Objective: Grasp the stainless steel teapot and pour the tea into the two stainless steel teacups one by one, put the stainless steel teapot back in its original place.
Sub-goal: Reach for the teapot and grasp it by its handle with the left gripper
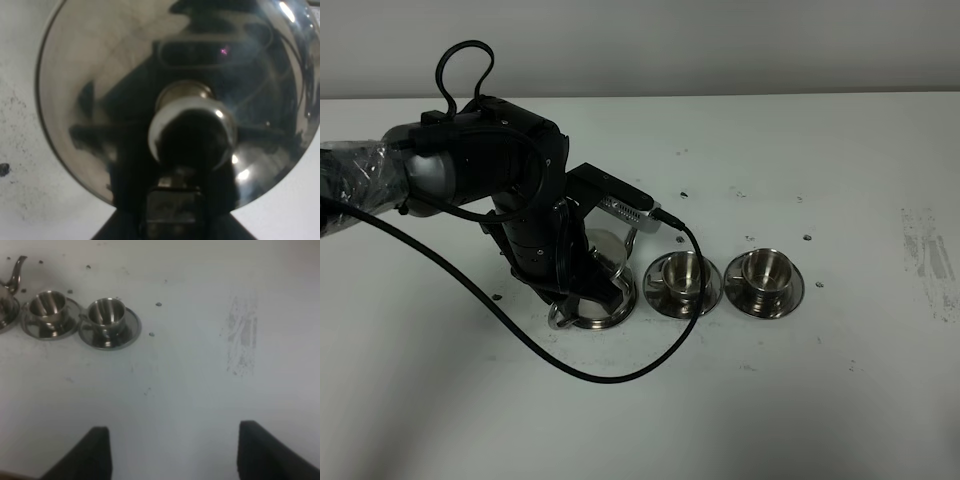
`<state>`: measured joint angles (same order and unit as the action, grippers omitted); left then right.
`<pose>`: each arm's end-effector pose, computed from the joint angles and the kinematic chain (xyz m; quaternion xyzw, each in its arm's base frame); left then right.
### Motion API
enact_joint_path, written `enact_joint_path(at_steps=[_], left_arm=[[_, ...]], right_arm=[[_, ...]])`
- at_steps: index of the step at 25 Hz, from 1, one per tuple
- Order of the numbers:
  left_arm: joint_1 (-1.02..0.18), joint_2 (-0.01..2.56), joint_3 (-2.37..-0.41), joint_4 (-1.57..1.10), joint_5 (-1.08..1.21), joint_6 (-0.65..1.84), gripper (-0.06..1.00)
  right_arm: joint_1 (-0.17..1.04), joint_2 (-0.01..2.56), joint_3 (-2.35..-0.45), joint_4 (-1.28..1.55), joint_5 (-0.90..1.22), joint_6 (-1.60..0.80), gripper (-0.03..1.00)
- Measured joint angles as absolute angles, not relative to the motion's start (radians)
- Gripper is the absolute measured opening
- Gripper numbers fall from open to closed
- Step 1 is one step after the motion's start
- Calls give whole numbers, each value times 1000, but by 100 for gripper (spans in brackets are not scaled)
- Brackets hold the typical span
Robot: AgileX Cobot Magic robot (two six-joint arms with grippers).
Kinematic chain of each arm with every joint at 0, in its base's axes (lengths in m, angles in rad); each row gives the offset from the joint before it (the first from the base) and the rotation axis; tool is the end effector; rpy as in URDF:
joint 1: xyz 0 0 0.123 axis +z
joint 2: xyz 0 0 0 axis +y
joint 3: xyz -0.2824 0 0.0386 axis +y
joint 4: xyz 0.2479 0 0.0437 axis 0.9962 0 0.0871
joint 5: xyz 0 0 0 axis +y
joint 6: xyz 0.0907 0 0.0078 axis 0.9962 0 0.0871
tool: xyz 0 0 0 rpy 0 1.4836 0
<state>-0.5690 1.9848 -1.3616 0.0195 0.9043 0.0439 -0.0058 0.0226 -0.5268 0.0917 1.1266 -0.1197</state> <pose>0.3272 -0.2076 0.1666 0.3063 0.9497 -0.0092 0.0650 -0.0074 0.0076 0.2797 -0.0528 0.8664 0.0146 0.4963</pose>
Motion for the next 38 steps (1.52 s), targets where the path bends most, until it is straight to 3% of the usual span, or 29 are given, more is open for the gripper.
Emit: enact_joint_path(at_steps=[38], left_arm=[[-569,1953,-1362,20,867,17,21]], right_arm=[[-6,23,-527,92,1127,-120,55]])
